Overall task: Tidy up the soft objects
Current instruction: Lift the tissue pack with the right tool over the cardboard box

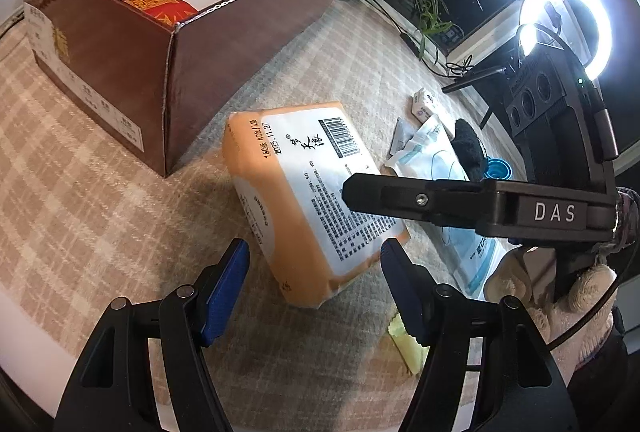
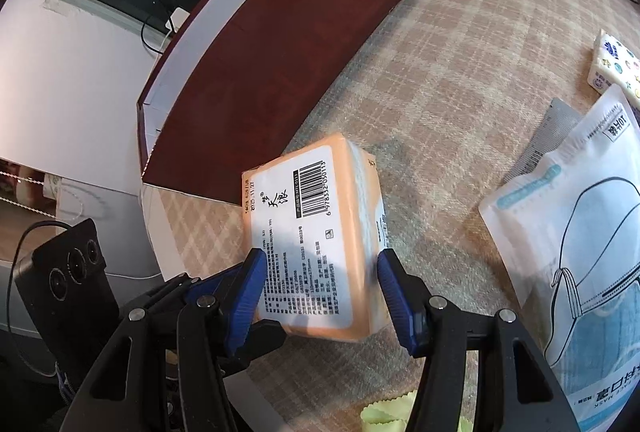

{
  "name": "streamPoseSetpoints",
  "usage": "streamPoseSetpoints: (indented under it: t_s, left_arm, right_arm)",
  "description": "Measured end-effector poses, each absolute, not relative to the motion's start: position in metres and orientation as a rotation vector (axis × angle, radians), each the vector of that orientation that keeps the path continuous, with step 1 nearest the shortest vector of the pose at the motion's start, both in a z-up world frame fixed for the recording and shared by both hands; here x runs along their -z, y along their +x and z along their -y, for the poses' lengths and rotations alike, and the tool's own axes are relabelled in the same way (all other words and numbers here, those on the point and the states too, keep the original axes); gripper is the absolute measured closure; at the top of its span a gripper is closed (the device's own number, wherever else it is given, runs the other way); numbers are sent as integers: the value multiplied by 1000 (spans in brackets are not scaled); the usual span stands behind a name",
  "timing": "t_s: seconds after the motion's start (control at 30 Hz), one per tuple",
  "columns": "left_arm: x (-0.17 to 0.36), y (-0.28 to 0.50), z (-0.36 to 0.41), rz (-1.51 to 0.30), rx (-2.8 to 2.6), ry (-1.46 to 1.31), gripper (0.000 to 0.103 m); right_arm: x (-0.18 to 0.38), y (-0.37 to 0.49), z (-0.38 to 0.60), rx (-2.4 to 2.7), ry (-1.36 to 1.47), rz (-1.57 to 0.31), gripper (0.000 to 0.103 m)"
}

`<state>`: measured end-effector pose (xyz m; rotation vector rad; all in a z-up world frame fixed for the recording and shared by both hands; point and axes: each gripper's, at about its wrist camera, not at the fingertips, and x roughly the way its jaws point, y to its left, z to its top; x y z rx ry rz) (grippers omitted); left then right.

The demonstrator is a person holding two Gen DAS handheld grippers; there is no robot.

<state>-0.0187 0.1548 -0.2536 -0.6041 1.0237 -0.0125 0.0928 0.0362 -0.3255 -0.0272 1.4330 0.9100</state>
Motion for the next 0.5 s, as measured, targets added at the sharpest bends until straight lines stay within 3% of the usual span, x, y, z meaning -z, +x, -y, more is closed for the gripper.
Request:
streamPoseSetpoints:
  t_s: [0.5]
  left_arm:
    - [258,-11,-152,-1032,33,-582,45]
  right_arm:
    - [335,87,-53,-890,-65,-1443,50]
